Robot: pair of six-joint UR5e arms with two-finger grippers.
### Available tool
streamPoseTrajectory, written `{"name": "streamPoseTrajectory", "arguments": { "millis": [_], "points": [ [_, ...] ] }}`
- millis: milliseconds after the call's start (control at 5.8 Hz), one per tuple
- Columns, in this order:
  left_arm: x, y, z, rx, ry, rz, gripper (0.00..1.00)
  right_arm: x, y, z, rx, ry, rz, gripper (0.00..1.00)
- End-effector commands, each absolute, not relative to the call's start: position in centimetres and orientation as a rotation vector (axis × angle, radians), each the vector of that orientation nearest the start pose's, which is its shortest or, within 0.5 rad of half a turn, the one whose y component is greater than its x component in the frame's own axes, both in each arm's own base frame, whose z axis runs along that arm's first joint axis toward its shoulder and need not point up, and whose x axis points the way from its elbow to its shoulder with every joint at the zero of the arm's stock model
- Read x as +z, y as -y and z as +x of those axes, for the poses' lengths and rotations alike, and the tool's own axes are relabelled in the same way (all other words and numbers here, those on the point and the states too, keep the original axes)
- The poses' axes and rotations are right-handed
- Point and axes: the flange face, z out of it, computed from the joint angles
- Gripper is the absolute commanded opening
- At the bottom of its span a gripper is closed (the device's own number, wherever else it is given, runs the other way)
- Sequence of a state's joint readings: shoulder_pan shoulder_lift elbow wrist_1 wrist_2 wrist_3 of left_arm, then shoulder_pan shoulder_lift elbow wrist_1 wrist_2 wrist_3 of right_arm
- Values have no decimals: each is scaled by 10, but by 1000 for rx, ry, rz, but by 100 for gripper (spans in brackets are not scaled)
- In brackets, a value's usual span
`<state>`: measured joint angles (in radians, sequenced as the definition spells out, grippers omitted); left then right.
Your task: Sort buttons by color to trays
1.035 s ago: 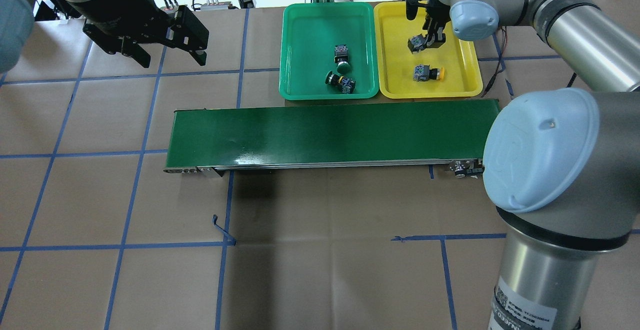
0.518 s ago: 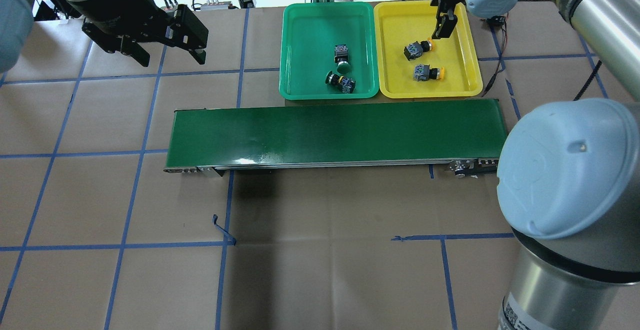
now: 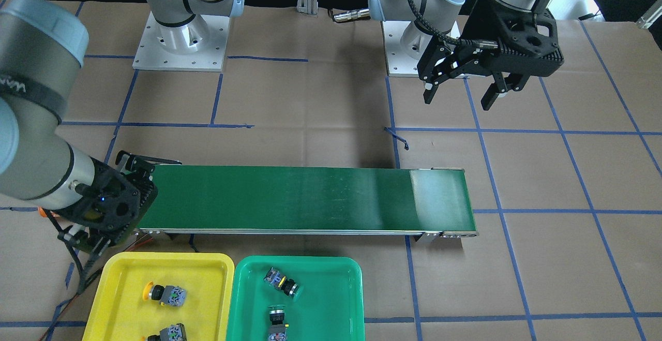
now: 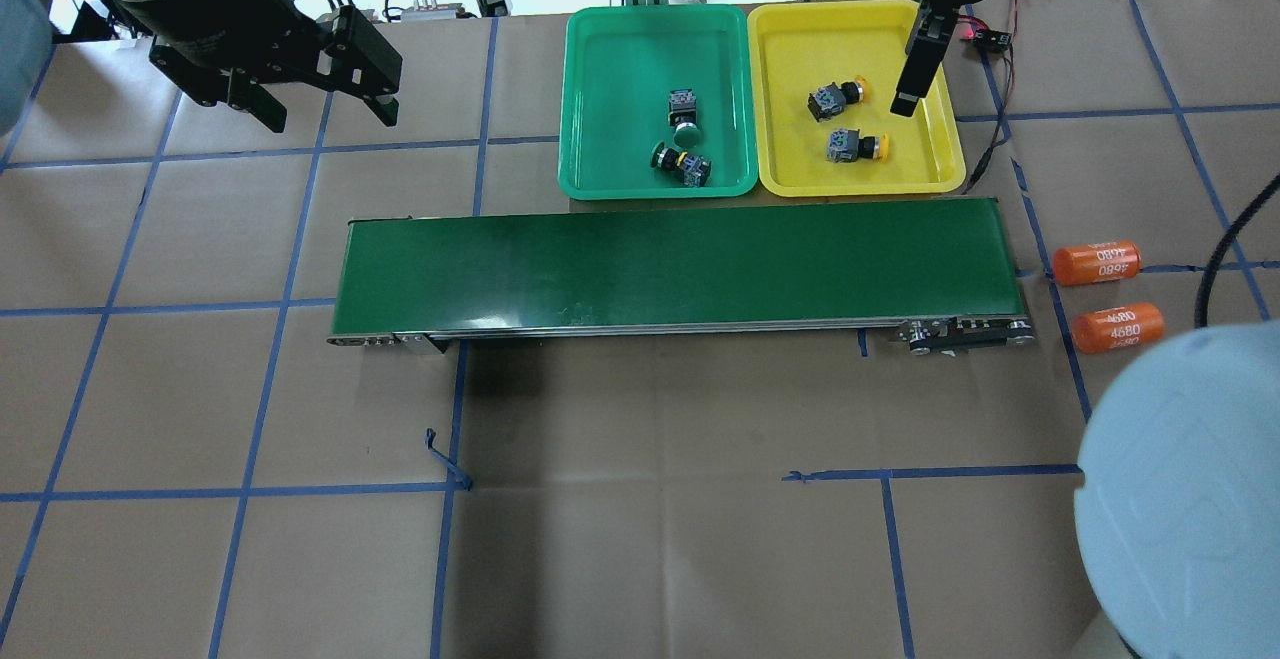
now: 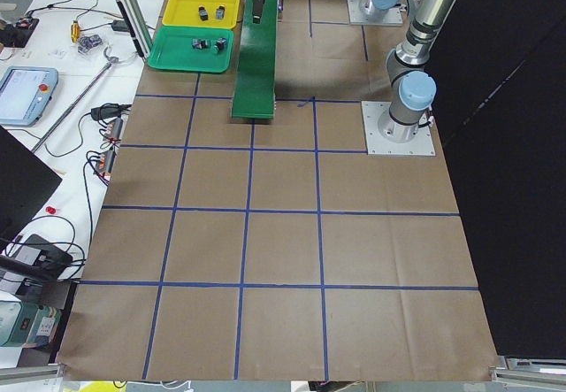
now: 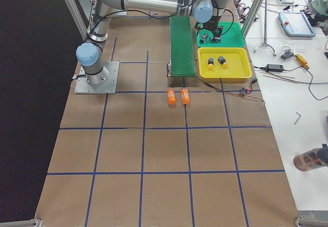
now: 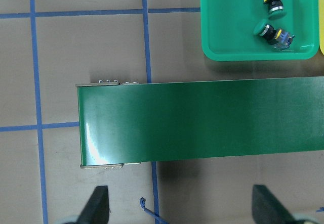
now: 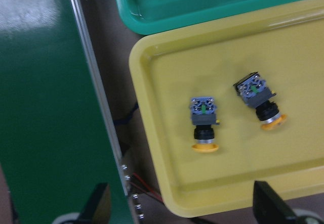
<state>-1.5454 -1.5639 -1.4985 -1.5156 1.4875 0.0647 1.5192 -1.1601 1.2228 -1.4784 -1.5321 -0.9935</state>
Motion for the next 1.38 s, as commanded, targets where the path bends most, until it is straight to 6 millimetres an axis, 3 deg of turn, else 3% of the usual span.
{"name": "streamPoseTrajectory", "arguments": {
  "millis": [0, 173, 345, 518, 690, 863, 1035, 1208],
  "points": [
    [533, 504, -128, -220, -3210, 63, 98, 447, 586, 110, 251, -2999, -572, 100],
    [528, 507, -129, -205, -3214, 60, 98, 442, 555, 113, 322, -3051, -239, 100],
    [526, 509, -129, -198, -3214, 57, 98, 459, 528, 121, 310, -3073, -7, 100],
    [526, 509, -129, -198, -3214, 57, 98, 480, 493, 128, 260, -3080, 107, 100],
    [528, 507, -127, -203, -3208, 69, 98, 475, 467, 127, 269, -3093, 98, 100],
    [520, 514, -127, -182, -3213, 71, 98, 472, 474, 126, 181, -3108, 117, 100],
    [515, 518, -126, -169, -3212, 68, 98, 478, 497, 123, -74, -3130, 122, 100],
    [512, 519, -126, -154, -3212, 68, 98, 482, 502, 123, -81, -3128, 124, 100]
  ]
}}
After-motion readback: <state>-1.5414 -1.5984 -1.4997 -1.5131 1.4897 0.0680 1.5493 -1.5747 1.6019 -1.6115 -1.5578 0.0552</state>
